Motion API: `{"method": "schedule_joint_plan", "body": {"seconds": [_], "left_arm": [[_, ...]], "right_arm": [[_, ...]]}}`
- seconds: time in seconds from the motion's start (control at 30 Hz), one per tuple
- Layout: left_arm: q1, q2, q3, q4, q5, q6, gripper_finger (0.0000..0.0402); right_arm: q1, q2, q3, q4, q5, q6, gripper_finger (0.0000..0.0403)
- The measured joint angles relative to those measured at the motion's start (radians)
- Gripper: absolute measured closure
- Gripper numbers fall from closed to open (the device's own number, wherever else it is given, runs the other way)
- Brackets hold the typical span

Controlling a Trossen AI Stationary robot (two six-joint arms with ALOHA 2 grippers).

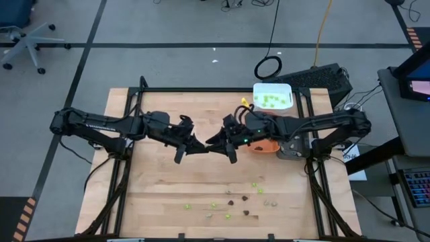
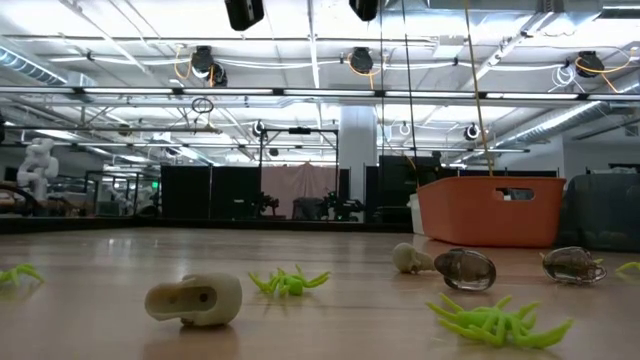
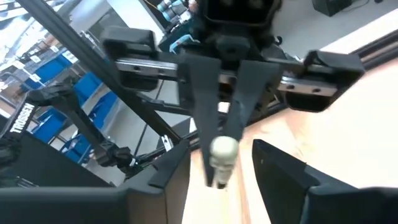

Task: Sort Halloween decoration
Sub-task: Put the white skull toy into the black bin

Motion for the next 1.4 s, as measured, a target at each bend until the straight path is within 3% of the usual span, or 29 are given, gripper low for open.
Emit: {"method": "schedule_joint_plan", "body": {"seconds": [0.2, 0.47, 0.73, 1.03, 1.2, 1.4], "left_arm": [[0.000, 0.000, 0.000, 0.005, -0.002, 0.003, 0.0401], [0.000, 0.000, 0.000, 0.004, -0.005, 0.002, 0.0401], [0.001, 0.000, 0.000, 0.004, -0.015, 0.000, 0.0391], [0.002, -0.001, 0.000, -0.042, -0.038, -0.052, 0.0309], [0.001, -0.001, 0.001, -0.043, -0.046, -0.057, 0.0293], [0.001, -0.001, 0.001, -0.039, -0.048, -0.057, 0.0292]], "right_arm": [[0.001, 0.005, 0.000, 0.008, 0.004, 0.004, 0.0294], [0.001, 0.005, 0.000, 0.011, 0.002, -0.001, 0.0390], [-0.002, 0.002, 0.000, 0.012, 0.000, -0.001, 0.0395], [-0.028, -0.091, 0.000, -0.030, -0.024, -0.049, 0.0398], [-0.028, -0.166, 0.000, -0.057, -0.024, -0.215, 0.0398], [-0.028, -0.249, 0.000, -0.101, -0.024, -0.542, 0.0398]]}}
